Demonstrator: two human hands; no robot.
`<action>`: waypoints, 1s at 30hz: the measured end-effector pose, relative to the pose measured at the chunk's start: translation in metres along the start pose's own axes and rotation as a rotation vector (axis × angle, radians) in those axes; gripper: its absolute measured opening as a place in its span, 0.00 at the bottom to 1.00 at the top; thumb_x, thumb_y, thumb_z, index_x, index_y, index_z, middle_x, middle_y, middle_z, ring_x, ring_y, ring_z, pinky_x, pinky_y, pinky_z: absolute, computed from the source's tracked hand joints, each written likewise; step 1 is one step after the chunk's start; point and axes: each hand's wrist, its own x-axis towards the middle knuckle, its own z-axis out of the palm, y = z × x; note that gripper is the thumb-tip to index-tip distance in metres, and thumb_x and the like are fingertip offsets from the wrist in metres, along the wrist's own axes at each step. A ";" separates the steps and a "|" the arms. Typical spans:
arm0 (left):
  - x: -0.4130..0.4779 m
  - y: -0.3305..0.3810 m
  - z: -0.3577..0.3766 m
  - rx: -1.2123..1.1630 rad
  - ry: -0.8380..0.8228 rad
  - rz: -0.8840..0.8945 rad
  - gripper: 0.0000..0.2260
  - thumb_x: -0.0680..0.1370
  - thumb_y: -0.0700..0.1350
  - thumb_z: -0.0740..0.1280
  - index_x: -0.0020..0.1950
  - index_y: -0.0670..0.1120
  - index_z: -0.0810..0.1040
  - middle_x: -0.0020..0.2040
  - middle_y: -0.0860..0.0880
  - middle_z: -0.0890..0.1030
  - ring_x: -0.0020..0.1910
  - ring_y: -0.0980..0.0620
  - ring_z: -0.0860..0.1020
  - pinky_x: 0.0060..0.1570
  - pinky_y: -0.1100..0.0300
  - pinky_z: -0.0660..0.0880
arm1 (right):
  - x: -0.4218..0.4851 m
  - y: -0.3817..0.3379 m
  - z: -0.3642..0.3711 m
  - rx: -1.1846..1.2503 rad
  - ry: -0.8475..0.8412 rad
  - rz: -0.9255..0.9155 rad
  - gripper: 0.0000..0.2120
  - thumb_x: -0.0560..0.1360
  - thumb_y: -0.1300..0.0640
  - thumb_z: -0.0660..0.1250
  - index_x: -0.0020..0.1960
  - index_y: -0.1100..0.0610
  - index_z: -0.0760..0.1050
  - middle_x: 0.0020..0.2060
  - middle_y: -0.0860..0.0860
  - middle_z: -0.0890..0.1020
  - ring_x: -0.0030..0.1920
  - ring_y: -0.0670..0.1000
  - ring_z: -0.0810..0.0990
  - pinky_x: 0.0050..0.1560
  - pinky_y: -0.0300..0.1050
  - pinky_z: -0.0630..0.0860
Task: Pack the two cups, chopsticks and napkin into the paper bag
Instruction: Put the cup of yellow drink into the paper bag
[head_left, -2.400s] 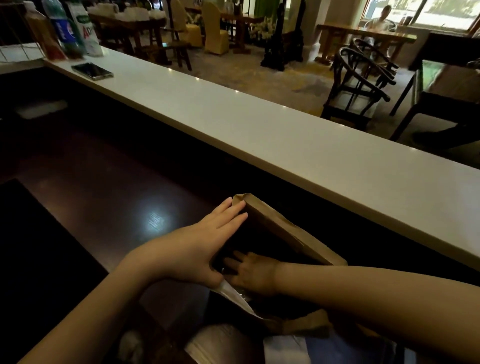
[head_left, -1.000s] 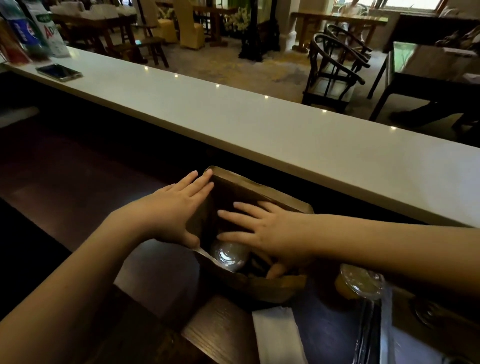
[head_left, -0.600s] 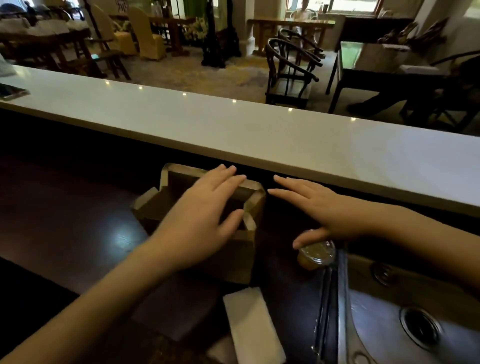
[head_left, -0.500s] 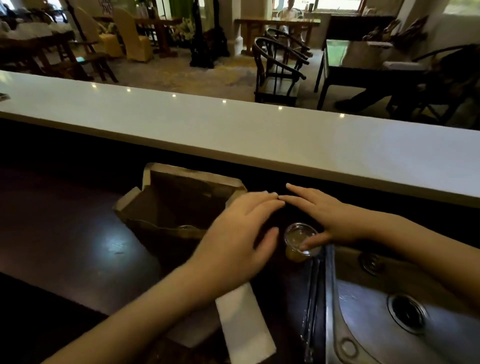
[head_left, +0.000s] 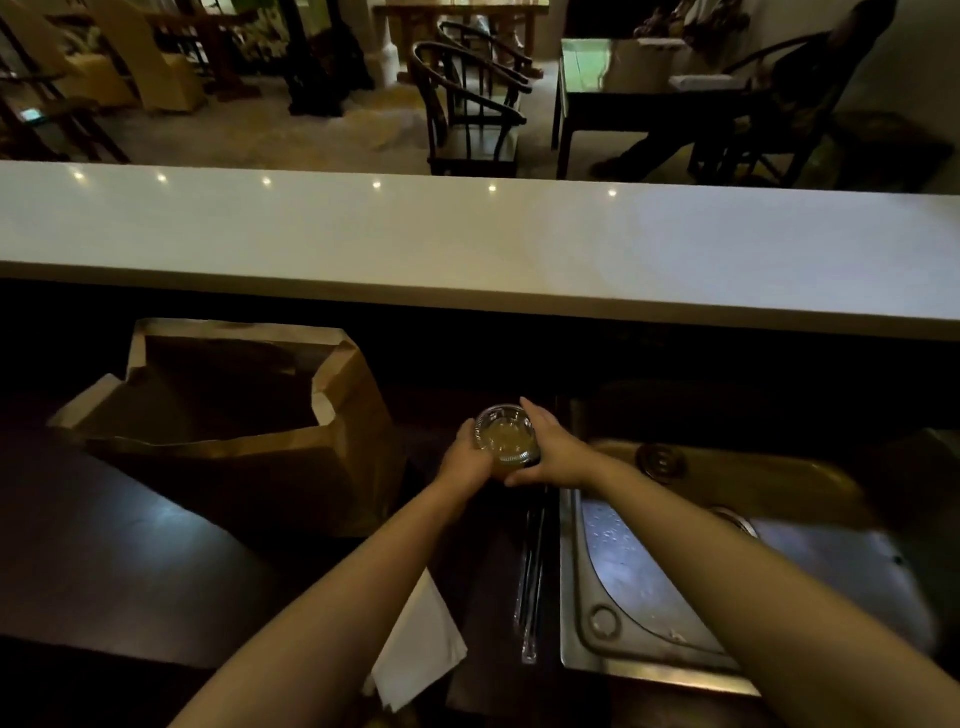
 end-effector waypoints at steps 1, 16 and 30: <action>0.002 -0.003 -0.001 -0.034 -0.010 0.023 0.18 0.72 0.36 0.66 0.60 0.49 0.71 0.58 0.44 0.79 0.56 0.46 0.77 0.46 0.60 0.73 | 0.003 -0.001 0.003 0.001 0.013 -0.014 0.56 0.65 0.56 0.78 0.76 0.56 0.40 0.75 0.57 0.50 0.73 0.57 0.59 0.71 0.47 0.61; -0.089 0.054 -0.047 -0.051 0.128 0.581 0.44 0.71 0.40 0.73 0.74 0.55 0.45 0.73 0.50 0.58 0.71 0.53 0.62 0.67 0.56 0.66 | -0.058 -0.119 -0.081 -0.005 0.142 -0.297 0.43 0.60 0.52 0.80 0.68 0.55 0.62 0.62 0.53 0.69 0.61 0.51 0.71 0.63 0.47 0.72; -0.156 0.092 -0.182 -0.285 0.144 0.585 0.38 0.62 0.51 0.75 0.69 0.55 0.64 0.65 0.52 0.74 0.62 0.52 0.76 0.55 0.57 0.78 | -0.080 -0.297 -0.130 -0.516 -0.328 -0.701 0.42 0.68 0.44 0.72 0.74 0.41 0.52 0.72 0.39 0.60 0.67 0.37 0.59 0.63 0.32 0.60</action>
